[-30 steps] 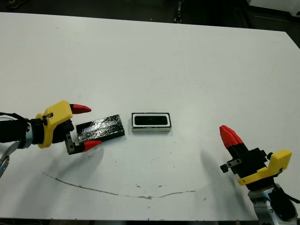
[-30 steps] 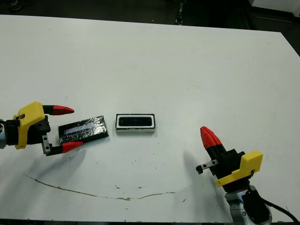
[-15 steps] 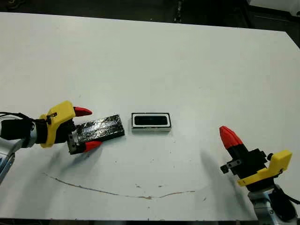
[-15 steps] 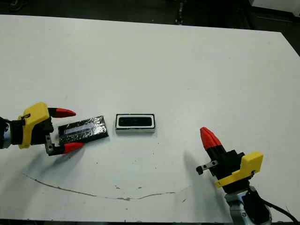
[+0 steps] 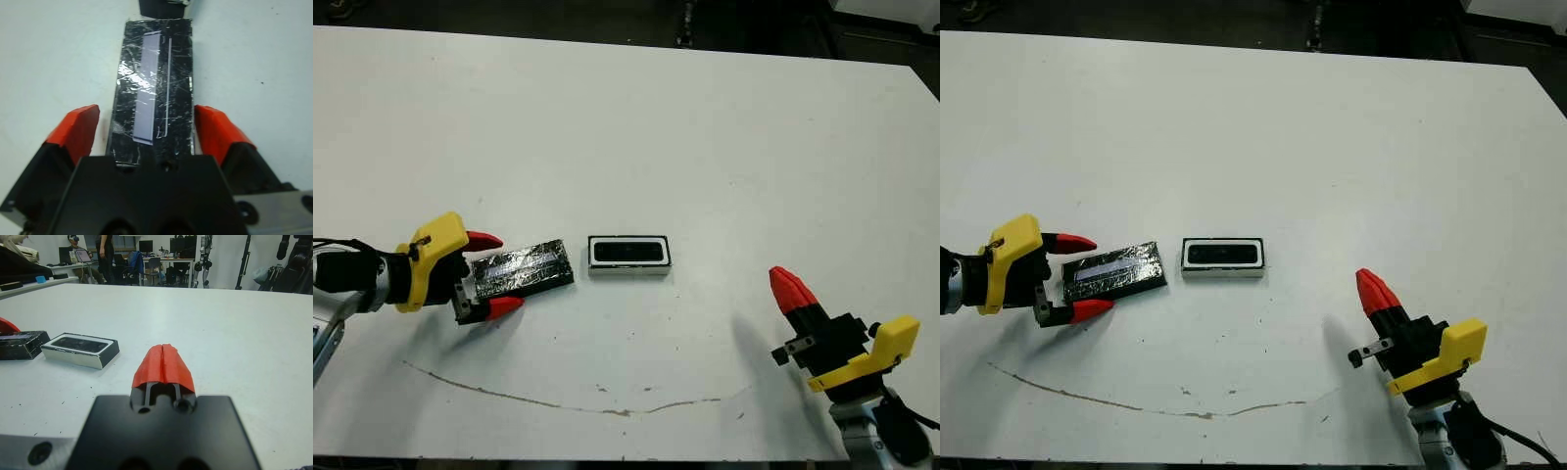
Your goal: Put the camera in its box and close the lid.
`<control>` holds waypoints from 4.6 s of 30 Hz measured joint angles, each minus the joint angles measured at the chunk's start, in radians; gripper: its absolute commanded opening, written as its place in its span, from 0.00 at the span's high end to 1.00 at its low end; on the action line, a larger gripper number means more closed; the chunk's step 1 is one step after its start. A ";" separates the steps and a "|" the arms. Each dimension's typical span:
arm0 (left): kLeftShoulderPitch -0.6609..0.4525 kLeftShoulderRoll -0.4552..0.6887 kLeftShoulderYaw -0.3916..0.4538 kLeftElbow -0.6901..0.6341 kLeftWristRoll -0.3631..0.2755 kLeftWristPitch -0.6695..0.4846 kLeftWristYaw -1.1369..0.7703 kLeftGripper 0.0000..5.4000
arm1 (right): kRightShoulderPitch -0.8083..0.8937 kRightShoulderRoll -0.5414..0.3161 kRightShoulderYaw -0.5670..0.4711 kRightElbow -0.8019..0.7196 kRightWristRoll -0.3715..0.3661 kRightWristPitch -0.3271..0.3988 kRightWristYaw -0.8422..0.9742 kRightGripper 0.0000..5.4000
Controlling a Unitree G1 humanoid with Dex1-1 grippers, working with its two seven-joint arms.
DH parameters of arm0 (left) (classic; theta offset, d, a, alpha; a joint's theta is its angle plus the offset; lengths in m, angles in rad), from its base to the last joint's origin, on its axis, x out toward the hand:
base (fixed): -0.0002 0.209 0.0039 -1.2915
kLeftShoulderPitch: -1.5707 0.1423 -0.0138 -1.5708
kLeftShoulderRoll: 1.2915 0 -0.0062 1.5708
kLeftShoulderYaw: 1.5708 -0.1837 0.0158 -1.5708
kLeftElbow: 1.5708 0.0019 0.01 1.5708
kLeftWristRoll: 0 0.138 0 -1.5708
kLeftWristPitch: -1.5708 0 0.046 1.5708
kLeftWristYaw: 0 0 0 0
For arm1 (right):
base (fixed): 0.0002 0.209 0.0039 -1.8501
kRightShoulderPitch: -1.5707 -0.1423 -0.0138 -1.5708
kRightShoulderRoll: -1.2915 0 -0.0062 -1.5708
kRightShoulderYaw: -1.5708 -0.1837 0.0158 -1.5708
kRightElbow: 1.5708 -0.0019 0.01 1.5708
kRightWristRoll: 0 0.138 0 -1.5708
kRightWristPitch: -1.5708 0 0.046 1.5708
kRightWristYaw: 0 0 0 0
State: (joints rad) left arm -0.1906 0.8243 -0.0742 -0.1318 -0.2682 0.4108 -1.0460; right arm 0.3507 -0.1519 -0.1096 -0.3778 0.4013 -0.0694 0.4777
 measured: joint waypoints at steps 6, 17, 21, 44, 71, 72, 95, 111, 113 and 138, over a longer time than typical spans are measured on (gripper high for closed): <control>0.001 -0.001 -0.002 -0.006 -0.003 0.013 -0.003 0.35 | 0.004 0.000 0.000 0.000 0.001 0.000 -0.001 1.00; 0.006 -0.006 -0.002 0.008 -0.024 -0.012 -0.011 0.41 | 0.007 0.000 0.001 0.001 0.002 0.003 -0.001 1.00; 0.010 -0.015 0.007 0.026 -0.041 -0.046 -0.022 0.41 | 0.006 0.000 0.001 0.003 0.013 0.005 0.001 1.00; -0.252 -0.117 -0.041 0.299 -0.109 -0.021 -0.202 0.41 | 0.009 -0.007 0.013 0.001 0.014 0.020 -0.008 1.00; -0.436 -0.280 -0.200 0.474 0.053 -0.147 -0.269 0.41 | 0.011 -0.010 0.015 0.001 0.012 0.021 -0.002 1.00; -0.438 -0.280 -0.202 0.475 0.054 -0.142 -0.270 0.41 | 0.011 -0.010 0.015 0.001 0.012 0.021 -0.001 1.00; -0.487 -0.334 -0.245 0.523 0.087 -0.110 -0.289 0.41 | 0.011 -0.009 0.015 0.001 0.016 0.021 -0.001 1.00; -0.534 -0.388 -0.298 0.532 0.158 -0.116 -0.275 0.41 | 0.011 -0.009 0.015 0.001 0.015 0.021 -0.003 1.00; -0.544 -0.398 -0.308 0.542 0.167 -0.124 -0.273 0.41 | 0.011 -0.009 0.015 0.001 0.015 0.021 -0.002 1.00; -0.644 -0.555 -0.348 0.765 0.234 -0.246 -0.276 0.41 | 0.017 -0.008 0.021 0.005 0.014 0.020 -0.005 1.00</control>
State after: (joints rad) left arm -0.8345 0.2691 -0.4226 0.6335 -0.0346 0.1652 -1.3217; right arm 0.3672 -0.1601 -0.0887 -0.3733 0.4154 -0.0499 0.4731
